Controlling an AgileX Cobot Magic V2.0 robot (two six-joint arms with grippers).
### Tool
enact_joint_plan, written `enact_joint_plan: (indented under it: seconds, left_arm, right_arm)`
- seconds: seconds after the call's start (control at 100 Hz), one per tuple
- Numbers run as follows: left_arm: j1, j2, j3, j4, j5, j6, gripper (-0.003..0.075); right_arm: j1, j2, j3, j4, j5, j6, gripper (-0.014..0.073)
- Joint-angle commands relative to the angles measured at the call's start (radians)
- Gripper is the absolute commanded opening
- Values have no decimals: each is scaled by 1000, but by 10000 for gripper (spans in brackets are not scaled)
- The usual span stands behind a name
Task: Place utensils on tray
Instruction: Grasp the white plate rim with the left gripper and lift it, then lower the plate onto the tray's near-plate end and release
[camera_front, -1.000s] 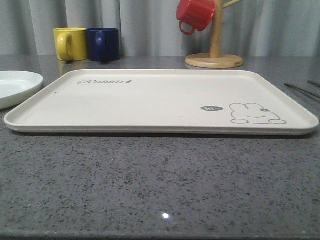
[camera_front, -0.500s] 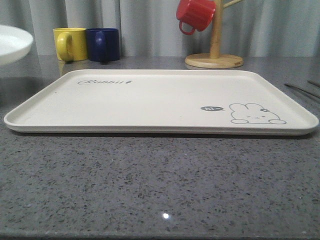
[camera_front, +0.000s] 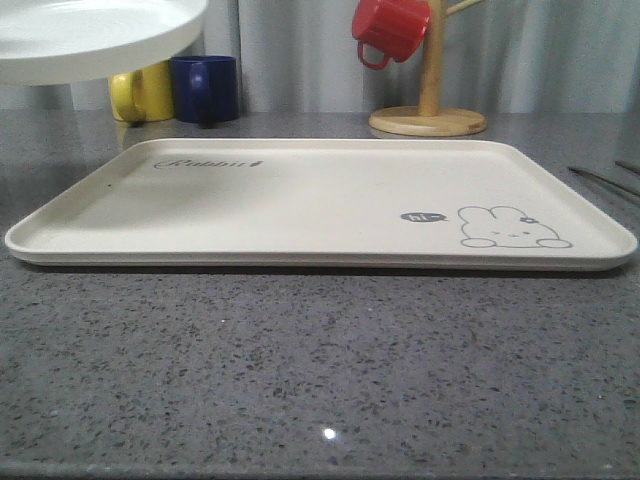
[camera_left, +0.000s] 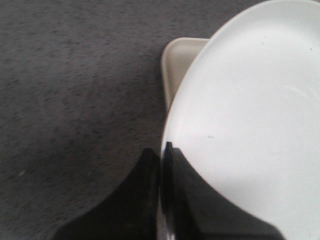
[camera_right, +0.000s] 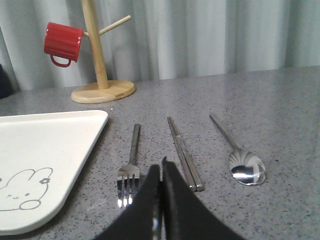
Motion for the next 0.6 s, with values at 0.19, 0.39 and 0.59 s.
enact_joint_plan:
  seconds: [0.19, 0.39, 0.59]
  left_arm:
    - [-180, 28, -34, -14, -121, -68, -18]
    - [-229, 113, -34, -14, -138, -87, -18]
    - [-264, 177, -34, -11, -156, -87, -18]
  right_arm:
    - [3, -22, -17, 0, -77, -8, -68]
    - [3, -22, -17, 0, -77, -8, -68]
    - [3, -22, -17, 0, -77, -8, -68]
